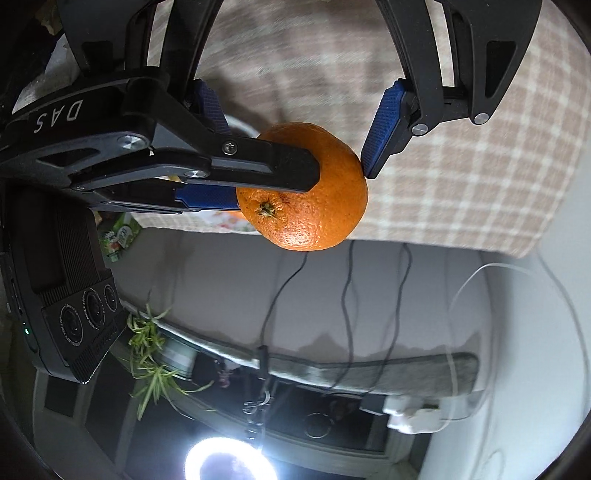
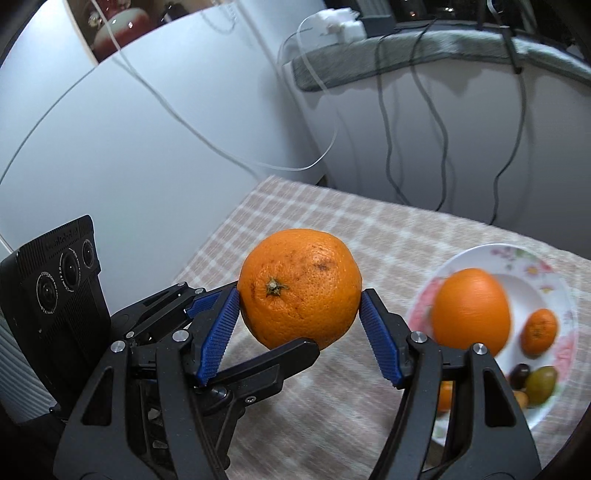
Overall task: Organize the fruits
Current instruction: 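Carry the big orange with the right tool over the white plate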
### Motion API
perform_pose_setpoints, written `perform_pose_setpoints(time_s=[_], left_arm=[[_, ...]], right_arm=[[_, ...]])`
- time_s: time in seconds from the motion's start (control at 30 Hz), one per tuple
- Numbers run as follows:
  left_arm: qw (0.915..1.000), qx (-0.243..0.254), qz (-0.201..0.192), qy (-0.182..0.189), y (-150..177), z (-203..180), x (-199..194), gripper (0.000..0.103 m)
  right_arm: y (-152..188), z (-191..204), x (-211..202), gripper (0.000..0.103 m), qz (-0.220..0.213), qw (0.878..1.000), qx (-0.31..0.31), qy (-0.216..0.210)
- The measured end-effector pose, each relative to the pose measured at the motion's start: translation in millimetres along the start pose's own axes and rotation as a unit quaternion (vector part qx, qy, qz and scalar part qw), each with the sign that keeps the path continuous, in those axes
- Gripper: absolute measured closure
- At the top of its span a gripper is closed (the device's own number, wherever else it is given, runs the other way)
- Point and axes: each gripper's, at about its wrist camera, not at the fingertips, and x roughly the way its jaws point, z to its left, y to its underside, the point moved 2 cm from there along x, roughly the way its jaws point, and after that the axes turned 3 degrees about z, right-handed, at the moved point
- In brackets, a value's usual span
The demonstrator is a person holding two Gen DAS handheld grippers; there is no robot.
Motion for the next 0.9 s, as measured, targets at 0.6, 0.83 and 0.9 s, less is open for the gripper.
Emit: perform_pose_setpoints(time_s=[0.6, 0.83, 0.9], left_arm=[[0.997, 0.053, 0.022, 0.051, -40, -68, 63, 0.035], [0.9949, 0.063, 0.045, 0.065, -48, -82, 94, 0.035], [0.9944, 0.062, 0.051, 0.068, -49, -83, 102, 0.035]], right_arm=[[-14, -87, -49, 0.033, -0.041, 0.997, 0.053, 0.049], [-15, -120, -53, 0.033, -0.044, 0.994, 0.074, 0.06], [-15, -129, -51, 0.033, -0.043, 0.994, 0.082, 0.063]])
